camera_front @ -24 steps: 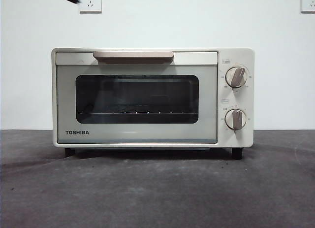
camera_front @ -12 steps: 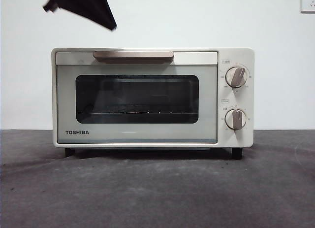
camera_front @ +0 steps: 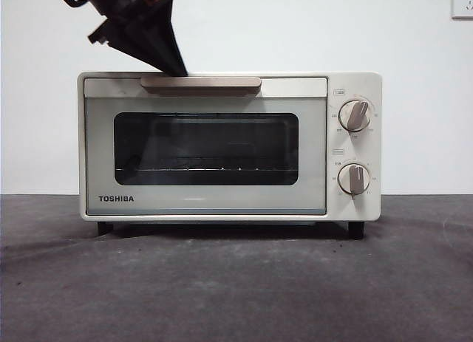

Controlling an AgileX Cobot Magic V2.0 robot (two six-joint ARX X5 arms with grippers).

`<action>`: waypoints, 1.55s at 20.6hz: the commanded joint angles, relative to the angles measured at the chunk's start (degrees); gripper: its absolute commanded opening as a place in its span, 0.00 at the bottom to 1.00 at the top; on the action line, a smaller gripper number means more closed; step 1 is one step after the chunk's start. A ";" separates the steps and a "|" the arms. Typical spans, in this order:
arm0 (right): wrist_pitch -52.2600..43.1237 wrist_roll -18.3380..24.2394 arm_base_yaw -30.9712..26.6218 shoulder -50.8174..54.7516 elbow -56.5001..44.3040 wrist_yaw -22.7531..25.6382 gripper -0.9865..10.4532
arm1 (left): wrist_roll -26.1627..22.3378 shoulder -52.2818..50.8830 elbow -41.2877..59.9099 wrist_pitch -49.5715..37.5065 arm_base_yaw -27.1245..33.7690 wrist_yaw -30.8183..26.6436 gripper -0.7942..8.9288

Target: The left arm flap open the oven, the right arm pick bread and place it into oven, the left arm flap close the oven

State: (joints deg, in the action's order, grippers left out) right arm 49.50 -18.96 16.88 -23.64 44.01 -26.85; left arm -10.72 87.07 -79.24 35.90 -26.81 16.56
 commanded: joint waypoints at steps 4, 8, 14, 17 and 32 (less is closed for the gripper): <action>-0.61 -0.57 0.28 -0.07 0.92 -0.15 0.20 | -0.79 2.86 -1.05 1.60 -0.26 -0.24 0.09; -0.61 -0.57 0.28 -0.07 0.92 -0.15 0.20 | -0.83 2.84 -1.05 3.93 -0.94 -0.24 0.09; -0.61 -0.57 0.28 -0.09 0.92 -0.13 0.20 | -0.79 2.82 -1.05 9.62 -1.92 -0.31 0.09; -0.61 -0.57 0.28 -0.09 0.92 -0.13 0.20 | -0.59 2.67 -1.05 11.69 -2.93 -0.31 0.09; -0.61 -0.52 0.28 -0.09 0.92 -0.13 0.20 | 3.78 -8.85 13.18 4.59 -7.17 -5.01 0.09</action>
State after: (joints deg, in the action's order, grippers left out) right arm 49.50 -18.96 16.88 -23.64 44.01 -26.85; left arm -8.82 77.43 -66.67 41.56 -33.85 13.26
